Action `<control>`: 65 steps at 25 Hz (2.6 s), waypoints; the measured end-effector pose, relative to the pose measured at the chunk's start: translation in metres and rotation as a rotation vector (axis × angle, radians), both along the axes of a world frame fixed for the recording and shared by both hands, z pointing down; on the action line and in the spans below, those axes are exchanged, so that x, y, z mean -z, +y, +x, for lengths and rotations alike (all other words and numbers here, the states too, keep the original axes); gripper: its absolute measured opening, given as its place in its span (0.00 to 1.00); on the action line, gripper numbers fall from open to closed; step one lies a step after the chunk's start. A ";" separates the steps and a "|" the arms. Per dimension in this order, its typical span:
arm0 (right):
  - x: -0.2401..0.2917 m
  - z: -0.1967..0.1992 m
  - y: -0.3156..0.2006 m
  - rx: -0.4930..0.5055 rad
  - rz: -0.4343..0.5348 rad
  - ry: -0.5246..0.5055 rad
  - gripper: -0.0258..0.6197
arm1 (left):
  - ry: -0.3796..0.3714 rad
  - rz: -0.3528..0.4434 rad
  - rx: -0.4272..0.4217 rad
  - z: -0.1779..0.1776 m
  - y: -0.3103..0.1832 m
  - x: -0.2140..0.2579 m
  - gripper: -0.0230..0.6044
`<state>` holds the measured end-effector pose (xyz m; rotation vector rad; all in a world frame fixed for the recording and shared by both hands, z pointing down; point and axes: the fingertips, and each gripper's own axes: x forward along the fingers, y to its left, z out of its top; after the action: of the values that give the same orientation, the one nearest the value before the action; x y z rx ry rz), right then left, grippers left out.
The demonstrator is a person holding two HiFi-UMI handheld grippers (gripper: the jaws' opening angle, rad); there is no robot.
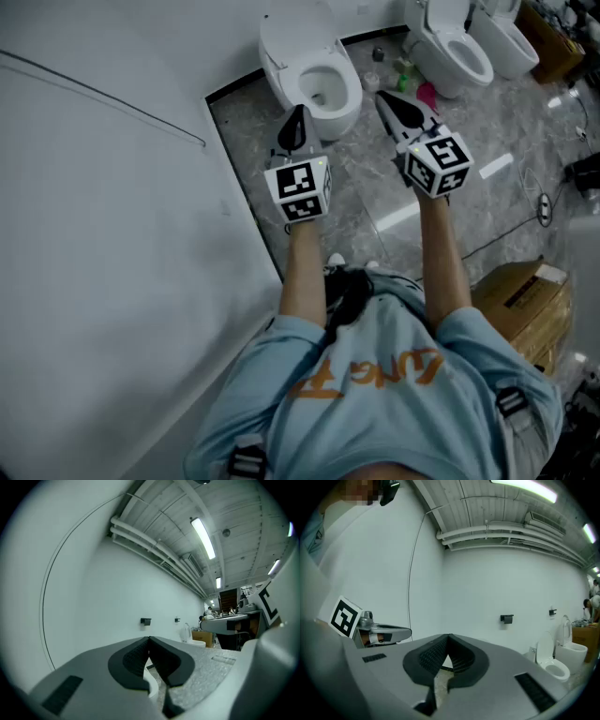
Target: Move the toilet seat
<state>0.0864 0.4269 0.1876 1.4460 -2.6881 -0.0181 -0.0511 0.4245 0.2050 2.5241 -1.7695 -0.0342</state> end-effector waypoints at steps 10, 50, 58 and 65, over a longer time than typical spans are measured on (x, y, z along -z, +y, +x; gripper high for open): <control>0.018 -0.022 -0.006 0.040 0.027 -0.195 0.04 | 0.065 -0.006 -0.072 -0.026 -0.012 -0.010 0.03; -0.069 0.050 -0.319 0.255 -0.122 -0.357 0.04 | 0.006 -0.258 -0.056 0.046 -0.312 -0.128 0.03; -0.126 0.120 -0.435 0.161 -0.184 -0.262 0.04 | -0.098 -0.383 -0.097 0.104 -0.406 -0.164 0.03; -0.196 0.130 -0.462 0.146 -0.335 -0.275 0.04 | -0.159 -0.521 -0.127 0.106 -0.418 -0.208 0.03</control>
<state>0.2161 -0.0352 0.3834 1.2266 -2.8183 0.6321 0.0554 0.0062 0.4130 2.2877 -1.4165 0.5687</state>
